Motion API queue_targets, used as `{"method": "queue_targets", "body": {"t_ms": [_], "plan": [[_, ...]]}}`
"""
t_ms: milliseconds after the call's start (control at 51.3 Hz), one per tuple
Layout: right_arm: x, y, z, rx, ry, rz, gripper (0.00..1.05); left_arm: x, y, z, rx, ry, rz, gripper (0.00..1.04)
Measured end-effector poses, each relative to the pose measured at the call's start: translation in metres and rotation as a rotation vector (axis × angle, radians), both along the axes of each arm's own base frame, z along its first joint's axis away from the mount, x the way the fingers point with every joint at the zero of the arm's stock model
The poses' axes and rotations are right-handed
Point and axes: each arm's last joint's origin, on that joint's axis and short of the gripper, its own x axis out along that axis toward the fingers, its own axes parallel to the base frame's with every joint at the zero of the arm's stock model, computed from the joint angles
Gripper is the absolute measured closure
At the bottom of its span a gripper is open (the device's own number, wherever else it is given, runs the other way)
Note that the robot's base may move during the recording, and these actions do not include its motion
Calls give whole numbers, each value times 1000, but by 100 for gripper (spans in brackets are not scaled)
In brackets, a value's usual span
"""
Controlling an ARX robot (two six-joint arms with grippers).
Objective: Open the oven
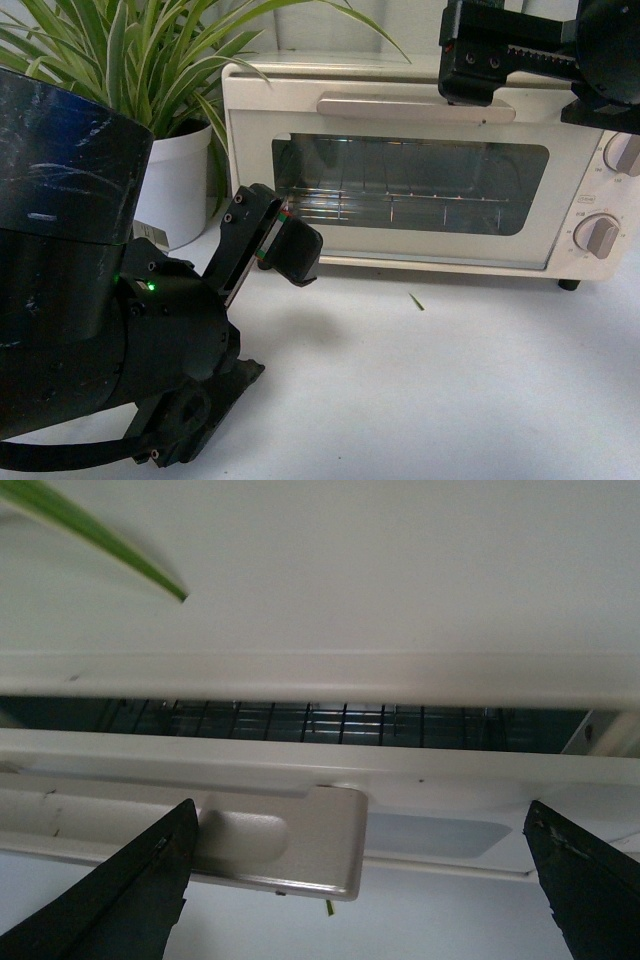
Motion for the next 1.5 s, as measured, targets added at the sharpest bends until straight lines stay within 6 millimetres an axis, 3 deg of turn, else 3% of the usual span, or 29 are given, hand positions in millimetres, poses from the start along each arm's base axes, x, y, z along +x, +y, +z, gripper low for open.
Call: {"method": "queue_targets", "body": {"t_ms": [663,877,1170,1501], "plan": [[-60,-18,-63,25,64,144,9,-2,5,-1,5,3,9,7],[-80,-28,-60,41,58,127,9,-5,7,-1,35,-7,-1,7],[-105,-55,-24,161,-63,77,9,-5,12,-1,140,-30,-5,7],[-107,-80,-38,182,-30,1,9,-6,15,-1,298,-73,-21,7]]}}
